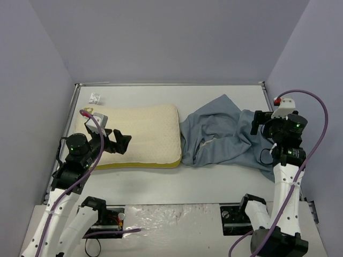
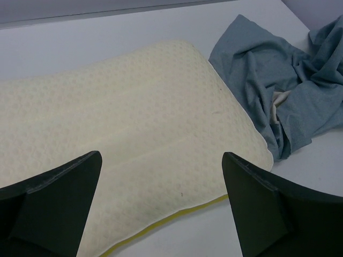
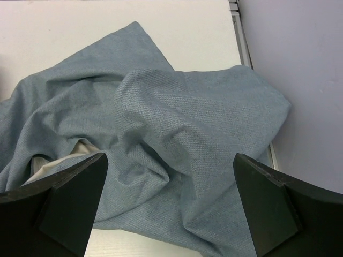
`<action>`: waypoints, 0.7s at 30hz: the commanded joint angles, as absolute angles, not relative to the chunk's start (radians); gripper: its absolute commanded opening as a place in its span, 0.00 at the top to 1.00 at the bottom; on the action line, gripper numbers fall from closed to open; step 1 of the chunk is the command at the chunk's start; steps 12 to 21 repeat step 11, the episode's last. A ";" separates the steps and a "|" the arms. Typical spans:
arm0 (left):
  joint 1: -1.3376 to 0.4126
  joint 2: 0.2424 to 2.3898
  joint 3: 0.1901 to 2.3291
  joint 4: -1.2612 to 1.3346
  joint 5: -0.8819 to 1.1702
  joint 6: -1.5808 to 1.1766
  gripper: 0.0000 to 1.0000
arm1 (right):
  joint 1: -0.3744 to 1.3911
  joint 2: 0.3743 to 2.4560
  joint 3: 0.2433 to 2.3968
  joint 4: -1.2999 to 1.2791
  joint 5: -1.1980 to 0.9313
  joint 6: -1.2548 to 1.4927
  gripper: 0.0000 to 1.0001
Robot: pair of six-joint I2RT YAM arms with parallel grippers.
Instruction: Remove the pillowcase from the pillow
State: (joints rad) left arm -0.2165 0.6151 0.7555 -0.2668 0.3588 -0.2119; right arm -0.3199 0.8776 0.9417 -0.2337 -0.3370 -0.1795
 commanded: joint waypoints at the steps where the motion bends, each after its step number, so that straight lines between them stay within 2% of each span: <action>1: -0.227 0.603 0.775 -0.258 0.321 -0.183 0.06 | -0.328 0.831 0.916 -0.157 -0.272 -0.138 0.00; 21: -0.244 0.597 0.773 -0.268 0.299 -0.175 0.06 | -0.330 0.802 0.884 -0.103 -0.230 -0.109 0.00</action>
